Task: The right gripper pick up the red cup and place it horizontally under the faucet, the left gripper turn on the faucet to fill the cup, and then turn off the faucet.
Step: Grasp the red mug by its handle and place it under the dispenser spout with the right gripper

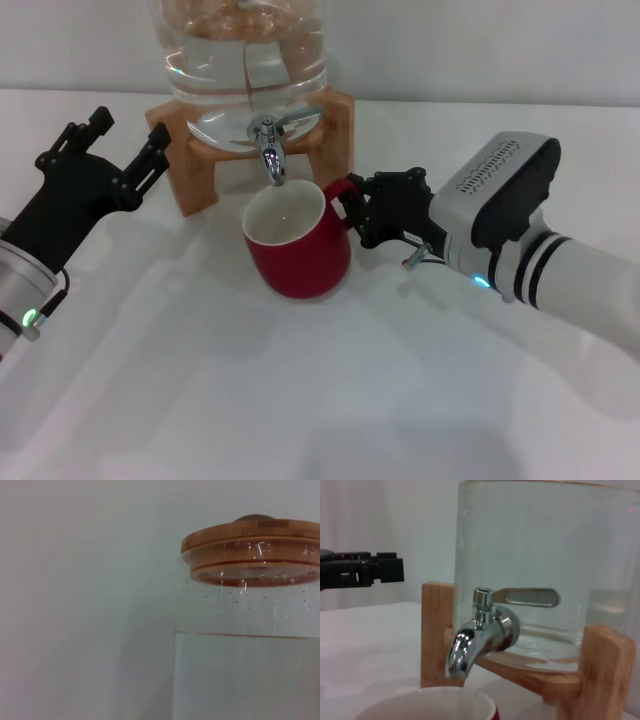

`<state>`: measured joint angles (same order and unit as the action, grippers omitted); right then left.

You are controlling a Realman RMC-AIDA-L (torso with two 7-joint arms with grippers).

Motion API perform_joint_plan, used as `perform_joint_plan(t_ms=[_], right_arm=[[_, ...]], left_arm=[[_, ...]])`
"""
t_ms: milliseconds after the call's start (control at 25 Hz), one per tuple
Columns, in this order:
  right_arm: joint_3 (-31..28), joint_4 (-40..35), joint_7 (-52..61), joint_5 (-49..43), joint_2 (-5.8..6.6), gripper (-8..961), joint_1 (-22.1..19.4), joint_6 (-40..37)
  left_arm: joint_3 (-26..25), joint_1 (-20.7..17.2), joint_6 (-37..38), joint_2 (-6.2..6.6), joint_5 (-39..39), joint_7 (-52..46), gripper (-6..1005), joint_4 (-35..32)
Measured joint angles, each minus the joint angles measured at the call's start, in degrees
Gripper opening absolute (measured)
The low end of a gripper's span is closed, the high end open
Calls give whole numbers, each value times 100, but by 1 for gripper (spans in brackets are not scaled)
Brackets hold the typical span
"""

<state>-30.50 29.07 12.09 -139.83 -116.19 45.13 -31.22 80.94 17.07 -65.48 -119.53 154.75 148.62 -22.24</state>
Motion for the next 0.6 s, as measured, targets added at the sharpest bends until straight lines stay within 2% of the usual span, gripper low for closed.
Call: perform_joint_plan(t_ms=[600], right_arm=[[-51, 38, 110, 48, 0, 134, 175, 206]], left_arm=[[-8, -39, -19, 0, 56, 0, 756, 18]])
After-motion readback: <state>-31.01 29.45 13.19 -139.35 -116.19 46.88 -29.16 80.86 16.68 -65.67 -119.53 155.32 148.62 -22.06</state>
